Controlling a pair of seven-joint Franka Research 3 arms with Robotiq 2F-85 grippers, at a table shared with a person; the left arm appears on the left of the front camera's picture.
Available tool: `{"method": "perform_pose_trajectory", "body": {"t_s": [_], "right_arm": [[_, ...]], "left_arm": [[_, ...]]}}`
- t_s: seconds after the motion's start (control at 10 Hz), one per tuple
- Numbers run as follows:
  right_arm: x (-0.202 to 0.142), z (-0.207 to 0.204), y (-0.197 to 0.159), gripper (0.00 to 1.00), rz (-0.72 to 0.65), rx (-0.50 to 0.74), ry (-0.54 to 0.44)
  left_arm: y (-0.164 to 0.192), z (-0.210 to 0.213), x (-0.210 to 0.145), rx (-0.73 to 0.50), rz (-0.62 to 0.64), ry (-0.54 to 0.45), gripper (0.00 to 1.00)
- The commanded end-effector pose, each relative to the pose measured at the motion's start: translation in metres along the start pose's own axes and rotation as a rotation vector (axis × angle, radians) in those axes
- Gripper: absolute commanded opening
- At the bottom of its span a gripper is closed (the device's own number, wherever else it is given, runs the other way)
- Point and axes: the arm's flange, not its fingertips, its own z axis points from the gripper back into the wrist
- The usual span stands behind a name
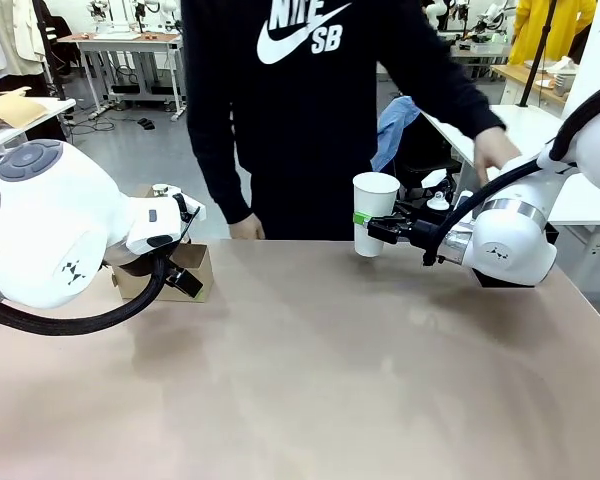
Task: Pour a drink into a cup and package it in a carrier.
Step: When a person places the Paper Cup Lid on the 600 ml Paper Cup , lift the 600 ml Paper Cup.
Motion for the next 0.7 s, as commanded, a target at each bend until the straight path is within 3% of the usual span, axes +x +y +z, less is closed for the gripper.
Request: {"method": "perform_pose_trajectory", "body": {"t_s": [0.0, 0.6], "right_arm": [[0.0048, 0.0005, 0.0026, 0.81, -0.004, 0.002, -0.002], [0.0048, 0.0005, 0.0026, 0.81, -0.004, 0.002, -0.002]], "left_arm": [[0.0006, 0.0003, -0.0002, -0.001, 0.002, -0.001, 1.00], [0.0006, 0.0003, -0.0002, -0.001, 0.002, -0.001, 1.00]]}}
